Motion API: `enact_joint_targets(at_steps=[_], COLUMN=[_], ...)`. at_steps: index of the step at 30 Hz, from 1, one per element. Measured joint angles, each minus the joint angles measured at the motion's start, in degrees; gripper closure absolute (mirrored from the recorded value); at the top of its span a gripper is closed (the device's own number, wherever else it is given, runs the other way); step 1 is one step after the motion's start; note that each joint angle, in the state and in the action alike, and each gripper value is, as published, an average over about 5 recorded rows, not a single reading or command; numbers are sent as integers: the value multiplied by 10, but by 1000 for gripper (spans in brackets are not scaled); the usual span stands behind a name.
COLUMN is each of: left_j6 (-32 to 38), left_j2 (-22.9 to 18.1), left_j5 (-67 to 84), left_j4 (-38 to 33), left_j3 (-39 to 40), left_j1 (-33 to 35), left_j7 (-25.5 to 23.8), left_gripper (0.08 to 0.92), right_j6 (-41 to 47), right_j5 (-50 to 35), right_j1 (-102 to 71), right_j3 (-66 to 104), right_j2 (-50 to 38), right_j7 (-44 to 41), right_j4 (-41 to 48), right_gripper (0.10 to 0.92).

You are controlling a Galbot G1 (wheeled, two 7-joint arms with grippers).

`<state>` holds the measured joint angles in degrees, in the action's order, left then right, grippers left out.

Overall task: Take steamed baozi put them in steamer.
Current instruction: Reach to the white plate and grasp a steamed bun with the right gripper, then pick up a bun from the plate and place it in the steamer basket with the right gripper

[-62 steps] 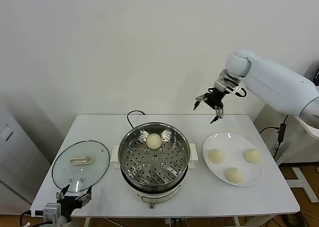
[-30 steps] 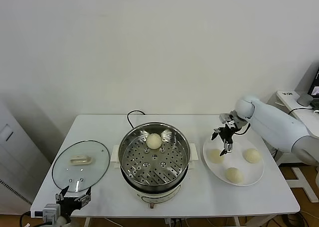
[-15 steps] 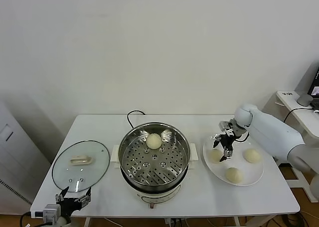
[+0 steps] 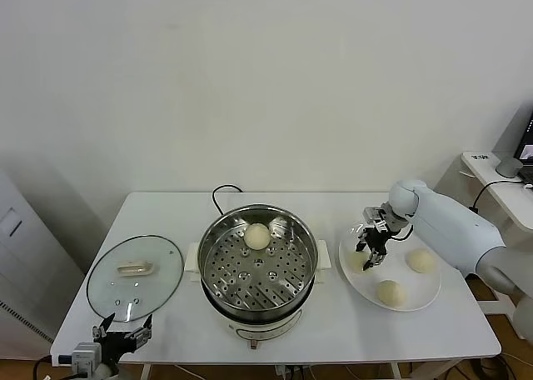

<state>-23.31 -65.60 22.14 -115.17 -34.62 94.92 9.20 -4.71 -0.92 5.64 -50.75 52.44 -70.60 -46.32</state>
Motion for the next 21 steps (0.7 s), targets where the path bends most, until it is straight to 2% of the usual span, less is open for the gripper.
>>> enact_joint_targets(at_steps=[6,21], left_j6=[-2,0], left_j2=[-4,-2], left_j5=[-4,-5], left_j4=[-5,-15], left_j3=[-1,1], left_j1=[1,6], left_j7=[1,1], left_gripper=[177,177], right_j6=[27,139], right_j5=[-67,-321], right_j1=[81,351], right_j3=[-70,-260], right_j2=[-29,-45], right_j7=[-15,-18], right_j4=[-52,-212], right_gripper=[525,525])
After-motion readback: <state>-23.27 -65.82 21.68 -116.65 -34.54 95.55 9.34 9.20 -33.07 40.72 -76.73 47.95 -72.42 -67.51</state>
